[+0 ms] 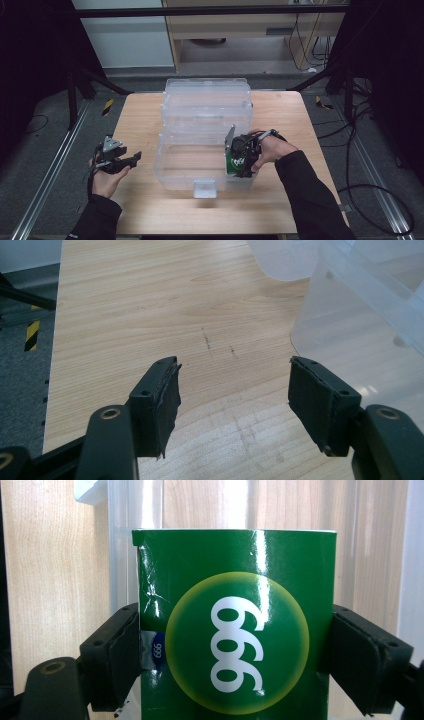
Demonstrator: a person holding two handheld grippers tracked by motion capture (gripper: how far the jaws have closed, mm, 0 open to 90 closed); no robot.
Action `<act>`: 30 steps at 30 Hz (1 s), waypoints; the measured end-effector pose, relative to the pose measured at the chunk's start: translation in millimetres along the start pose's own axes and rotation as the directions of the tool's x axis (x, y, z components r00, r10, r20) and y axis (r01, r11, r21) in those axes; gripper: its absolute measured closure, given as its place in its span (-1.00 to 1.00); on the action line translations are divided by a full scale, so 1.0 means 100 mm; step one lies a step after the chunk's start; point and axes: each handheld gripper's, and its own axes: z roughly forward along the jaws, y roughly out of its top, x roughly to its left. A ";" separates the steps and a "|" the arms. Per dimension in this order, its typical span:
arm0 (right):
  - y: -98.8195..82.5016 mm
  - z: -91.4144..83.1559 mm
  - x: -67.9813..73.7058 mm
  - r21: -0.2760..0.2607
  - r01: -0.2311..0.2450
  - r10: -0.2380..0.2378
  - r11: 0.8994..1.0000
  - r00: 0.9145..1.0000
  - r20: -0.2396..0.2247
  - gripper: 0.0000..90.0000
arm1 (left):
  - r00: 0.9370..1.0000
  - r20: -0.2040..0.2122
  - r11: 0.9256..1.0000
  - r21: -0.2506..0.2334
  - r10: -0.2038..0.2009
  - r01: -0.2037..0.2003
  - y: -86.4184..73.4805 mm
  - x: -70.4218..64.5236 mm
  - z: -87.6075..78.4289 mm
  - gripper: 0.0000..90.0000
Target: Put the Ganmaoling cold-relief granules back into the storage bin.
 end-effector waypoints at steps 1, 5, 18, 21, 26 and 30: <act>0.00 0.00 0.01 0.004 -0.001 0.001 1.000 1.000 0.005 -0.63 | 1.000 0.001 1.000 -0.001 0.000 0.000 0.00 0.00 0.00 -0.19; 0.01 0.01 0.02 0.011 -0.004 0.004 1.000 1.000 0.010 -0.63 | 1.000 0.001 1.000 0.000 0.000 0.000 0.00 0.00 0.00 -0.19; 0.02 0.01 0.03 0.031 -0.037 0.036 0.999 0.999 0.032 -0.67 | 1.000 0.001 1.000 0.002 -0.002 0.002 0.00 0.00 0.00 -0.19; 0.00 -0.02 0.03 0.024 -0.059 0.058 0.998 0.998 0.039 -0.65 | 1.000 0.001 1.000 0.000 0.000 0.000 0.00 0.00 0.00 -0.19; -0.03 -0.10 0.06 0.005 -0.070 0.069 0.998 0.996 0.060 -0.65 | 1.000 0.001 1.000 -0.001 -0.003 0.003 0.00 0.00 -0.01 -0.19; -0.05 -0.16 0.08 -0.023 -0.086 0.087 0.996 0.993 0.073 -0.62 | 1.000 0.007 1.000 -0.003 -0.001 0.001 0.01 0.00 -0.01 -0.16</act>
